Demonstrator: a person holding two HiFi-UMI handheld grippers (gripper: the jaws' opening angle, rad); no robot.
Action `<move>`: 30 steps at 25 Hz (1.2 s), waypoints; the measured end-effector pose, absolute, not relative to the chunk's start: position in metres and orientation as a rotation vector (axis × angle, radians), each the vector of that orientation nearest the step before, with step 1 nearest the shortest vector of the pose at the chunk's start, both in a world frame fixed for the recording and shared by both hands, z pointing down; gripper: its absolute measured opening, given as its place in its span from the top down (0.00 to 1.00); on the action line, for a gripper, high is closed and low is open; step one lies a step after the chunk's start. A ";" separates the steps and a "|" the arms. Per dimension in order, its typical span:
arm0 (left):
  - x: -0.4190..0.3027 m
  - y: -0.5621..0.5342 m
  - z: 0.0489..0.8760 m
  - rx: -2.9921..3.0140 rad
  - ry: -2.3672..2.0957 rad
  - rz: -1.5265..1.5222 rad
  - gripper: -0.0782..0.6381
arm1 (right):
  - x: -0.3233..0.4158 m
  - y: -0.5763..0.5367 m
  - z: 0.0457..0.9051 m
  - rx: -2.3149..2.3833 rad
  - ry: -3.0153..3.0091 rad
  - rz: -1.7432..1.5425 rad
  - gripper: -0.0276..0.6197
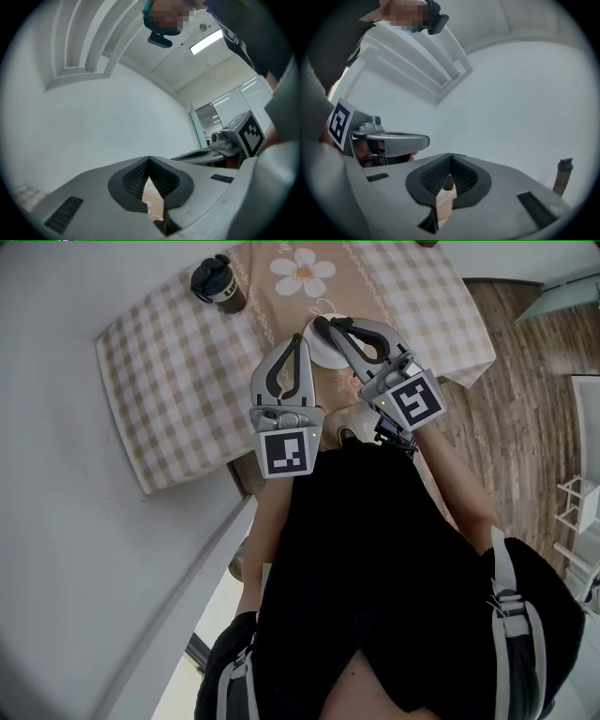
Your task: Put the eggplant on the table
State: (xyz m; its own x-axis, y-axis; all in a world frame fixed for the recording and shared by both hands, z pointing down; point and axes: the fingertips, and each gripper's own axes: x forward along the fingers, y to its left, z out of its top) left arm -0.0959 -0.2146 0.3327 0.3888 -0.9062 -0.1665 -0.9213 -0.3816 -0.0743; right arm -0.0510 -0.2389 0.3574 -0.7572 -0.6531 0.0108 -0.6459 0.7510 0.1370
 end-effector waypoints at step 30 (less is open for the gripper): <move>-0.098 -0.210 0.353 -2.478 1.689 0.089 0.89 | -0.039 -0.232 0.388 1.093 -2.831 -0.122 0.95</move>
